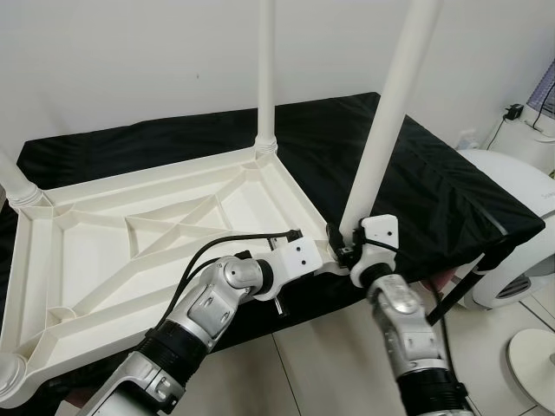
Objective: Building children table
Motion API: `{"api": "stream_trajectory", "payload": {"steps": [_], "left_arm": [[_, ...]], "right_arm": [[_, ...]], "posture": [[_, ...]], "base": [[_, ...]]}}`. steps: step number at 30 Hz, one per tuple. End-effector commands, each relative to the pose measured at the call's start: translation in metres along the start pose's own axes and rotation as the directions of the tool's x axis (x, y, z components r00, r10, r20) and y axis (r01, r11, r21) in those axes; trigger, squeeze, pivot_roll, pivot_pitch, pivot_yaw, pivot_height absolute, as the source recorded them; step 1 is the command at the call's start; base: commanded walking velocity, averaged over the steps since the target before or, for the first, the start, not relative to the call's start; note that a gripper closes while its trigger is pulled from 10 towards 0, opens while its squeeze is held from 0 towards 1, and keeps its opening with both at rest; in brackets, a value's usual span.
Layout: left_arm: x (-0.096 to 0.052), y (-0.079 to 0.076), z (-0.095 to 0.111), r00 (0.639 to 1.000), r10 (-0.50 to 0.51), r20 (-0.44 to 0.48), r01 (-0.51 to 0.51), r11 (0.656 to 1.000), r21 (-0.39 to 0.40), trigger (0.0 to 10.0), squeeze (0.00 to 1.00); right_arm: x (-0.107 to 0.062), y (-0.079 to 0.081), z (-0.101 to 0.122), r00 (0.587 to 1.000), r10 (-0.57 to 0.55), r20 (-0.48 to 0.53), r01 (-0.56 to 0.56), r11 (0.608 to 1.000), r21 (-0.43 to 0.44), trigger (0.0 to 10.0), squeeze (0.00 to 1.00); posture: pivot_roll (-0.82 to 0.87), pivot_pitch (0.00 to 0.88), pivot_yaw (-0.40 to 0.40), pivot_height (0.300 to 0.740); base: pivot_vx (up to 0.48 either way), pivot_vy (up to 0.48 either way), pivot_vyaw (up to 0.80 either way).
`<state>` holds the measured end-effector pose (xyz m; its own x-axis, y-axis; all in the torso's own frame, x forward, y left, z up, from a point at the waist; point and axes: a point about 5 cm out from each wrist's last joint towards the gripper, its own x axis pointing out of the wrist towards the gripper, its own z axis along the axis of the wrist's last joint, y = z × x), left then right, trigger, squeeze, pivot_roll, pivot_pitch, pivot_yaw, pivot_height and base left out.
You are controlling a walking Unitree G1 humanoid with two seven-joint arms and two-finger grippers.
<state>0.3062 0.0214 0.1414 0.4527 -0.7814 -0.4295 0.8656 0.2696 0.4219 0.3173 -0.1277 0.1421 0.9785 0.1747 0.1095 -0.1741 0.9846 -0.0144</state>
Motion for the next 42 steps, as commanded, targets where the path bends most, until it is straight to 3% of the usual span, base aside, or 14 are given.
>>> {"api": "stream_trajectory", "payload": {"steps": [1, 6, 10, 11, 21, 31, 32, 38, 40, 41, 42], "left_arm": [[0.009, -0.019, 0.005, 0.995, -0.099, 0.018, 0.098, 0.995, 0.010, 10.0, 0.00], [0.009, -0.018, 0.005, 0.995, -0.098, 0.017, 0.098, 0.995, 0.011, 10.0, 0.00], [0.009, -0.018, 0.005, 0.995, -0.098, 0.017, 0.098, 0.995, 0.012, 10.0, 0.00], [0.009, -0.019, 0.005, 0.995, -0.099, 0.017, 0.098, 0.995, 0.012, 10.0, 0.00], [0.008, -0.018, 0.005, 0.995, -0.096, 0.016, 0.096, 0.995, 0.008, 10.0, 0.00], [0.008, -0.015, 0.005, 0.996, -0.087, 0.014, 0.087, 0.996, 0.006, 10.0, 0.00], [0.008, -0.015, 0.005, 0.996, -0.087, 0.015, 0.087, 0.996, 0.005, 10.0, 0.00], [0.008, -0.015, 0.006, 0.996, -0.088, 0.017, 0.087, 0.996, 0.005, 10.0, 0.00], [0.009, -0.014, 0.006, 0.996, -0.088, 0.020, 0.087, 0.996, 0.006, 10.0, 0.00], [0.009, -0.014, 0.006, 0.996, -0.088, 0.020, 0.087, 0.996, 0.006, 10.0, 0.00], [0.009, -0.013, 0.007, 0.996, -0.086, 0.020, 0.086, 0.996, 0.006, 10.0, 0.00]], "right_arm": [[0.003, 0.023, 0.002, 1.000, 0.013, -0.002, -0.013, 0.999, 0.035, 10.0, 0.00], [0.003, 0.032, 0.001, 0.997, -0.076, -0.012, 0.076, 0.996, 0.041, 10.0, 0.00], [0.004, 0.030, 0.002, 0.995, -0.096, -0.010, 0.096, 0.994, 0.044, 10.0, 0.00], [0.003, 0.028, 0.002, 0.995, -0.101, -0.011, 0.102, 0.994, 0.051, 10.0, 1.00], [0.001, 0.026, 0.004, 0.994, -0.105, -0.010, 0.105, 0.993, 0.052, 10.0, 1.00], [-0.003, 0.002, 0.007, 0.996, -0.094, 0.008, 0.094, 0.996, 0.005, 10.0, 1.00], [-0.003, -0.005, 0.007, 0.998, -0.060, 0.006, 0.060, 0.998, -0.001, 10.0, 0.00], [-0.004, -0.018, 0.010, 1.000, 0.025, 0.017, -0.025, 1.000, -0.015, 10.0, 0.00], [-0.005, -0.031, 0.012, 0.988, 0.155, 0.020, -0.155, 0.987, -0.034, 10.0, 0.00], [-0.005, -0.031, 0.012, 0.988, 0.155, 0.020, -0.155, 0.987, -0.034, 10.0, 0.00], [-0.007, -0.040, 0.012, 0.962, 0.274, 0.008, -0.273, 0.960, -0.060, 10.0, 0.00]], "posture": [[-0.09, 0.032, 0.001, 0.740], [-0.08, 0.032, 0.002, 0.740], [-0.08, 0.031, 0.002, 0.740], [-0.08, 0.036, 0.002, 0.740], [-0.08, 0.042, 0.003, 0.740], [-0.09, 0.049, 0.011, 0.740], [-0.09, 0.052, 0.012, 0.740], [-0.10, 0.055, 0.015, 0.740], [-0.10, 0.055, 0.018, 0.740], [-0.10, 0.055, 0.018, 0.740], [-0.10, 0.054, 0.018, 0.740]], "base": [[0.000, 0.000, 0.00], [0.000, 0.000, 0.00], [0.000, 0.000, 0.00], [0.000, 0.000, 0.00], [0.000, 0.000, 0.00], [0.000, 0.000, 0.00], [0.000, 0.000, 0.00], [0.000, 0.000, 0.00], [0.000, 0.000, 0.00], [0.000, 0.000, 0.00], [0.000, 0.000, 0.00]]}}
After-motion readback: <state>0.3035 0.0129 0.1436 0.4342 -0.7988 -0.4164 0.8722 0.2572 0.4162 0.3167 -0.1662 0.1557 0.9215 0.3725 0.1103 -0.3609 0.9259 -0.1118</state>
